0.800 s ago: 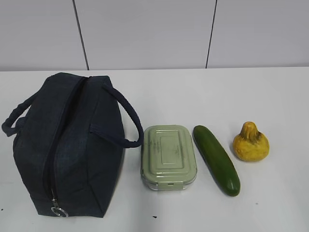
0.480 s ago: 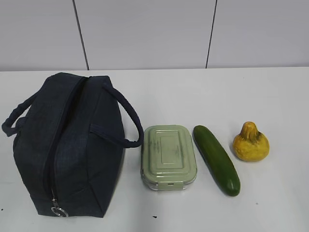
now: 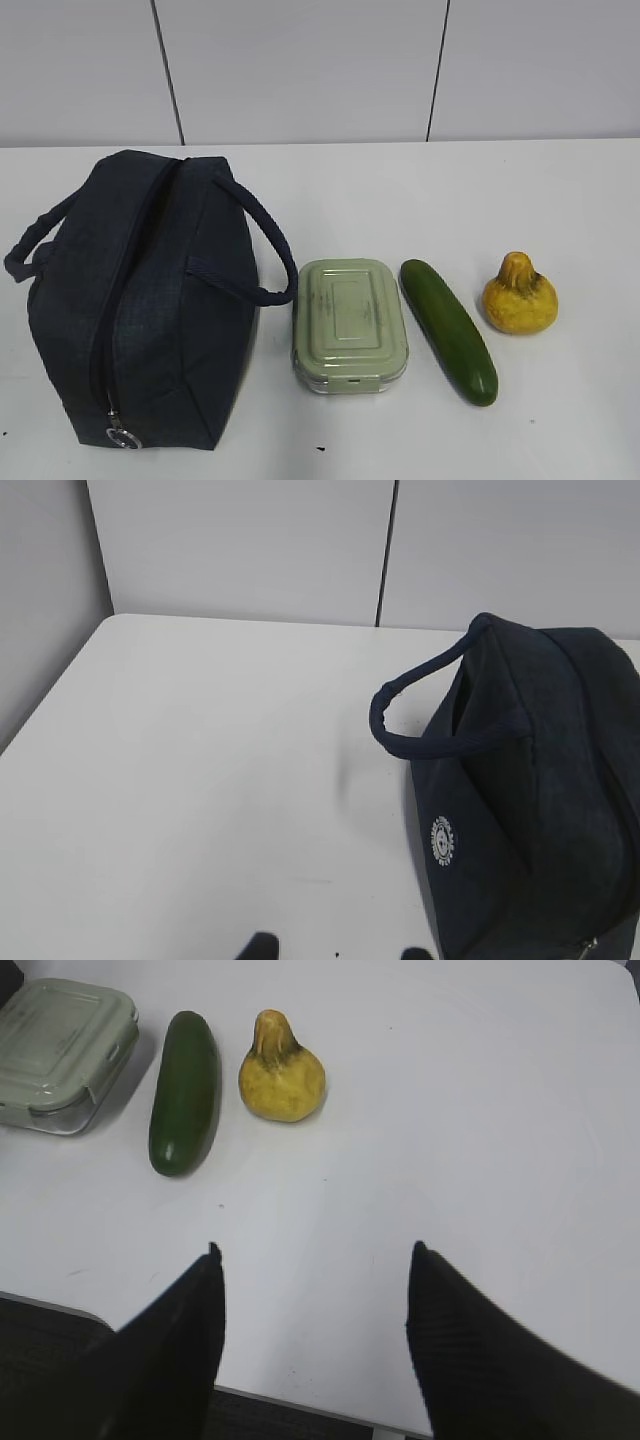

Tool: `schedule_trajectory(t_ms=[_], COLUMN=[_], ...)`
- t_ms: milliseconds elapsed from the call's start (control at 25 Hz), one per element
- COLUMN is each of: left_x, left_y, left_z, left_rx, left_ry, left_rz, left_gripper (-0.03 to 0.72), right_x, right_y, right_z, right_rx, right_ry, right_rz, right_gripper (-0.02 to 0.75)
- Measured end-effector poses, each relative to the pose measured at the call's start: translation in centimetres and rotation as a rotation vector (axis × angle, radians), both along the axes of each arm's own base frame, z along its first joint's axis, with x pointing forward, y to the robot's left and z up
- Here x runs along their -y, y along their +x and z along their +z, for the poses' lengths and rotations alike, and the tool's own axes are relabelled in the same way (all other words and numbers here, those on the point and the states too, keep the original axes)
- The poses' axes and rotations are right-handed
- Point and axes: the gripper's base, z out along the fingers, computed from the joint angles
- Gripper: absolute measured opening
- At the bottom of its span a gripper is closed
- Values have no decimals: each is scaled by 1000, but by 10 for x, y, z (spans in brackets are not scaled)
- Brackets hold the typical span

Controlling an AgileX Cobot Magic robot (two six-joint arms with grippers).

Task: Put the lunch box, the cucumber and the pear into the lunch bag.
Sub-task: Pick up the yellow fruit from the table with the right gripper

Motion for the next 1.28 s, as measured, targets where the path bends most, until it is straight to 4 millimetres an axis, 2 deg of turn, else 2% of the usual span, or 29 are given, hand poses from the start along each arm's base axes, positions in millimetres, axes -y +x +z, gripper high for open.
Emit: schedule_trajectory(t_ms=[520,720,960,1280], left_x=[0,0,0,0], left_y=[0,0,0,0], left_z=[0,0,0,0], left_rx=[0,1,1,1], left_ry=[0,0,0,0], left_rz=[0,0,0,0], left_gripper=[238,238,238,238], right_x=[-1,-6,-9,-11], right_y=[0,0,27,71], right_z=[0,10,32,75], right_rx=[-1,55,18,38], right_ry=[13,64,79,88], right_rz=[9,40,41,35], right_gripper=[452,452,452,452])
